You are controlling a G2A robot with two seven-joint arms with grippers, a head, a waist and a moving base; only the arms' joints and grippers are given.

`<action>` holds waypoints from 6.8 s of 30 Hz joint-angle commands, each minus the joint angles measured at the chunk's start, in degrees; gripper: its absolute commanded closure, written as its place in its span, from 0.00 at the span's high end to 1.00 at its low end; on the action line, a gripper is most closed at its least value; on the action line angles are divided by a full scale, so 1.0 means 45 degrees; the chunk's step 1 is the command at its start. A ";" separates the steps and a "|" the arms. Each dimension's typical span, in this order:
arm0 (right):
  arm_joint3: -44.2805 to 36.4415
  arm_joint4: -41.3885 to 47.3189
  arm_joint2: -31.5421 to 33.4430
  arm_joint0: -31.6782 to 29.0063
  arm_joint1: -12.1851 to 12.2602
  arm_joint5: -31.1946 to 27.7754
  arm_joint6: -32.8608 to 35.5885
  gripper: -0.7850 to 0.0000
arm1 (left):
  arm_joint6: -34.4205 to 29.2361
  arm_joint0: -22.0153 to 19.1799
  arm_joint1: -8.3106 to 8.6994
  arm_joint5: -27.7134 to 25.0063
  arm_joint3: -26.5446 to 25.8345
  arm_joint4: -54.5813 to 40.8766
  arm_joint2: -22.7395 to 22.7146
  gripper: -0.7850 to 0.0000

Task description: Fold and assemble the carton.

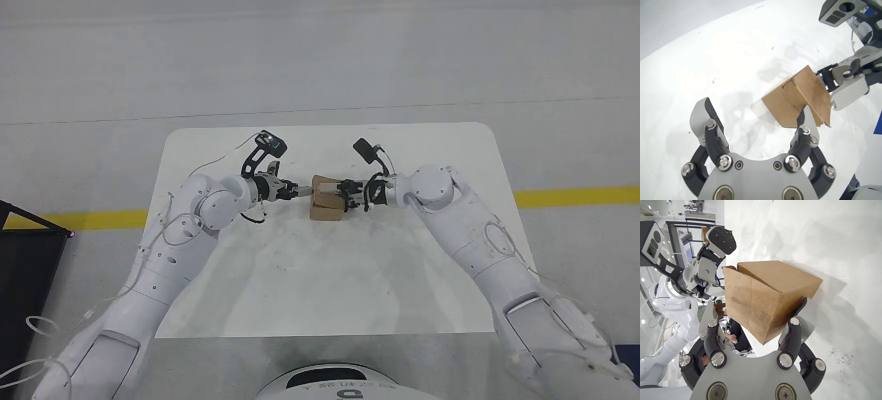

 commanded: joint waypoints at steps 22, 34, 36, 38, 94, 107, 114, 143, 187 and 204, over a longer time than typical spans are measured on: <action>-0.0198 0.0495 0.0340 -0.0207 0.0099 0.0174 0.0234 0.92 | -0.0760 -0.0392 0.0063 -0.0224 0.0341 0.0069 -0.0300 0.98; 0.0375 0.0570 0.0264 0.0056 0.0044 0.0049 0.0308 0.93 | -0.0986 -0.1200 -0.0316 -0.0256 0.1263 -0.0208 0.0773 0.98; 0.0416 0.0501 0.0194 0.0117 0.0018 0.0101 0.0244 0.93 | -0.0839 -0.1344 -0.0405 -0.0308 0.1466 -0.0465 0.0909 0.98; 0.0448 0.0436 0.0130 0.0172 -0.0004 0.0084 0.0232 0.93 | -0.0759 -0.1460 -0.0467 -0.0404 0.1605 -0.0600 0.1020 0.98; 0.0961 0.0125 -0.0153 0.0466 -0.0174 0.0084 0.0153 0.81 | -0.1268 -0.1665 -0.0588 -0.0224 0.1338 0.0104 0.1152 0.85; 0.0893 -0.0115 -0.0188 0.0447 -0.0190 0.0273 -0.0092 0.79 | -0.1748 -0.1800 -0.0680 -0.0028 0.1103 0.0150 0.1359 0.00; 0.0895 -0.0139 -0.0177 0.0436 -0.0196 0.0284 -0.0104 0.79 | -0.1868 -0.1834 -0.0706 0.0009 0.0939 0.0186 0.1393 0.00; 0.0629 -0.0312 -0.0042 0.0313 -0.0166 0.0655 -0.0305 0.78 | -0.1926 -0.1695 -0.0737 0.1140 0.0624 -0.0114 0.0877 0.00; 0.0076 -0.0044 0.0555 -0.0163 0.0005 0.0525 -0.0319 0.68 | -0.2932 -0.1232 -0.0449 0.1331 0.0623 -0.1299 -0.0407 0.46; 0.0242 -0.0328 -0.0083 0.0238 -0.0223 0.1321 -0.0450 0.65 | -0.3144 -0.0882 -0.0161 0.1420 -0.0095 -0.1144 -0.1174 0.38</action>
